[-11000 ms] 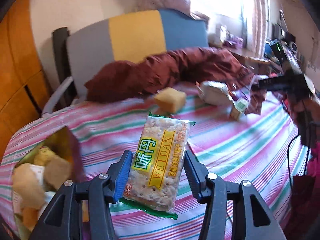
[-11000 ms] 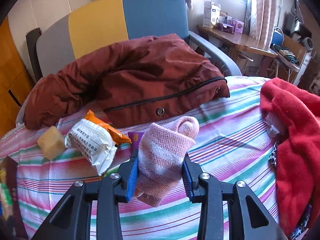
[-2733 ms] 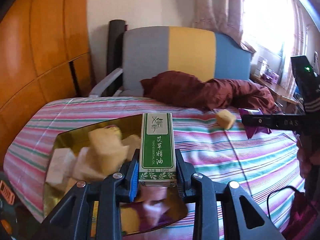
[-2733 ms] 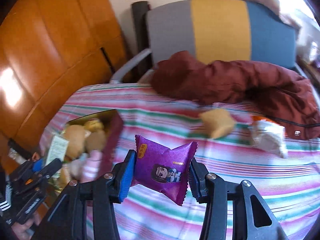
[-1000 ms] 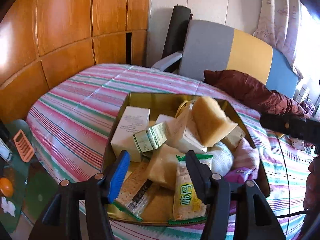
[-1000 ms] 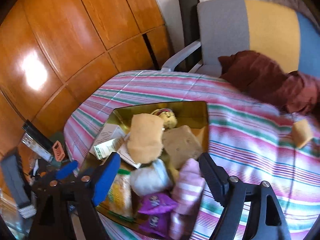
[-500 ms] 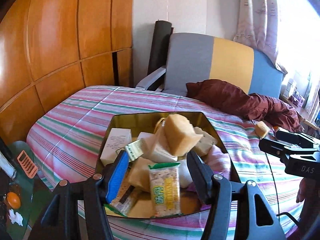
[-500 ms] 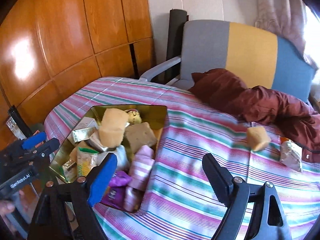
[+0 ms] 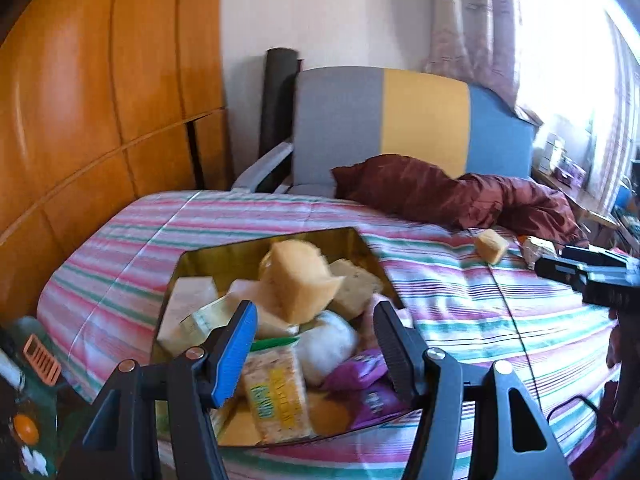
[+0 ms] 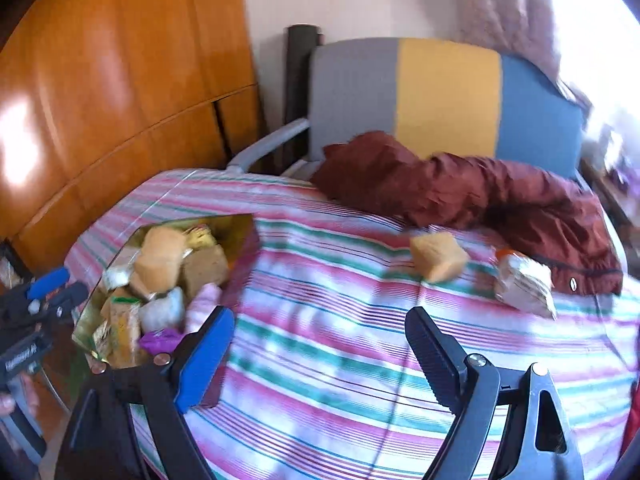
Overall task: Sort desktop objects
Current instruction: 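Move both grippers back toward the remaining items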
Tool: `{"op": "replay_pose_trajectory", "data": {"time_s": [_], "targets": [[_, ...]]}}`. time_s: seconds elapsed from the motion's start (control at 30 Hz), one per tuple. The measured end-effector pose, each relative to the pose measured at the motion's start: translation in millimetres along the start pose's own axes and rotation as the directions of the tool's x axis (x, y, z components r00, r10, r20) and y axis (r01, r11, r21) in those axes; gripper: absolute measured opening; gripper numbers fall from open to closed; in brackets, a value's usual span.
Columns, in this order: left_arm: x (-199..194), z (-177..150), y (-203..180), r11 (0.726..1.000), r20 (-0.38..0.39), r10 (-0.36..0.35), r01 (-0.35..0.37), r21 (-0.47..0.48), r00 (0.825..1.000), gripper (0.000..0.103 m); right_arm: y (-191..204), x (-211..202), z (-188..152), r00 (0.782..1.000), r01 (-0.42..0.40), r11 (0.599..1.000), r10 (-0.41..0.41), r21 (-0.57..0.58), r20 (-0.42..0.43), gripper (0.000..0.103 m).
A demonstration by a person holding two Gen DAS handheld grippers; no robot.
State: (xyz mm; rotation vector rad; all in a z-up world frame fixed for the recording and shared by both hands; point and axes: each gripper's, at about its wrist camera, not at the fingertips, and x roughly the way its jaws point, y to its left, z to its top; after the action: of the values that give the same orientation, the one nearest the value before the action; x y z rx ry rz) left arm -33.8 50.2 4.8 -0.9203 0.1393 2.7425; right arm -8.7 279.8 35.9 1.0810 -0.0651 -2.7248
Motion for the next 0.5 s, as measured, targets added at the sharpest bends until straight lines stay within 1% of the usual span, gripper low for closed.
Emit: {"op": "replay_pose_trajectory", "data": {"time_s": [0.1, 0.17, 0.27, 0.4, 0.47, 0.5], "targets": [[1.3, 5.9, -17.4, 0.998, 0.009, -0.052, 0.052, 0.033, 0.999, 0.061, -34.8, -2.5, 4.1, 0.999, 0.032, 0.996, -0.031, 0.086, -0.023, 0.088], [5.8, 9.9, -29.0, 0.994, -0.002, -0.102, 0.102, 0.042, 0.995, 0.061, -56.7, -5.4, 6.1, 0.998, 0.065, 0.990, -0.061, 0.127, -0.030, 0.088], [12.4, 14.3, -43.9, 0.987, -0.021, -0.151, 0.152, 0.056, 0.988, 0.061, -85.9, -9.5, 7.6, 0.993, 0.117, 0.979, -0.110, 0.168, -0.049, 0.086], [18.0, 17.6, -67.2, 0.975, -0.034, -0.200, 0.203, 0.095, 0.979, 0.061, -126.5, -10.7, 7.2, 0.985, 0.170, 0.957, -0.157, 0.236, -0.075, 0.083], [22.2, 19.9, -79.5, 0.968, -0.044, -0.218, 0.222, 0.119, 0.975, 0.061, -148.3, -6.4, 5.6, 0.980, 0.193, 0.940, -0.170, 0.281, -0.103, 0.078], [24.6, 20.7, -86.4, 0.965, -0.048, -0.220, 0.225, 0.137, 0.974, 0.061, -159.7, -3.1, 4.8, 0.978, 0.201, 0.932, -0.173, 0.302, -0.118, 0.077]]}}
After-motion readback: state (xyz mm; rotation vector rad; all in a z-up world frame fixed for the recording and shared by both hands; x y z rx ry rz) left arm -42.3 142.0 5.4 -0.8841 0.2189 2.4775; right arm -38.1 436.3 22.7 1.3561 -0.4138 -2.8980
